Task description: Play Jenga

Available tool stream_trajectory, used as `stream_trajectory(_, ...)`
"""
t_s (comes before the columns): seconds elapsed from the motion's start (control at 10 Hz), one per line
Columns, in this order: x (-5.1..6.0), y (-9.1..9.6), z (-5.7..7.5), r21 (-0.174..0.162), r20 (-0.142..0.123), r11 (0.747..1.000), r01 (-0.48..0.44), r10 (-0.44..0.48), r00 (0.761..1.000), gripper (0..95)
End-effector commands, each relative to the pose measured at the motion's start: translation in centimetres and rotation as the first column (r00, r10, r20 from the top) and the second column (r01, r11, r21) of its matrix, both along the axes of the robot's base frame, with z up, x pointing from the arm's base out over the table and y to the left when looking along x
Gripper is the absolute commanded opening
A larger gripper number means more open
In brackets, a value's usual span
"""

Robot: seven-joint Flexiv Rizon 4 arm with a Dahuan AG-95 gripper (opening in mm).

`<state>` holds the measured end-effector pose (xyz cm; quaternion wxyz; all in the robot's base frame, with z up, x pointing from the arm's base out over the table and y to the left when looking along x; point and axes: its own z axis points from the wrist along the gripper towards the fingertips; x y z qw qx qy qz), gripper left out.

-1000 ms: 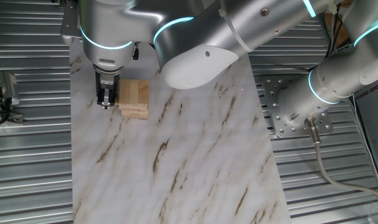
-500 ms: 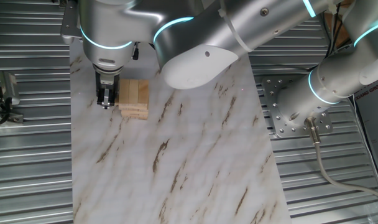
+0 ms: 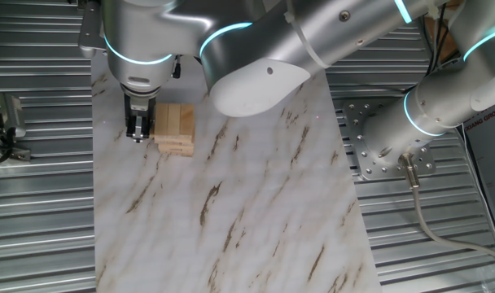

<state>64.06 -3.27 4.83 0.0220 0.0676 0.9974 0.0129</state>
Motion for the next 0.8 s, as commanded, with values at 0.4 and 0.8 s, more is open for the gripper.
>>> stream_trajectory(0.4, 0.09, 0.02, -0.03, -0.005, -0.001, 1.0, -0.001, 0.001, 1.0, 0.0)
stream_trajectory(0.8, 0.1, 0.02, -0.02, -0.008, -0.002, 1.0, -0.004, 0.004, 1.0, 0.0)
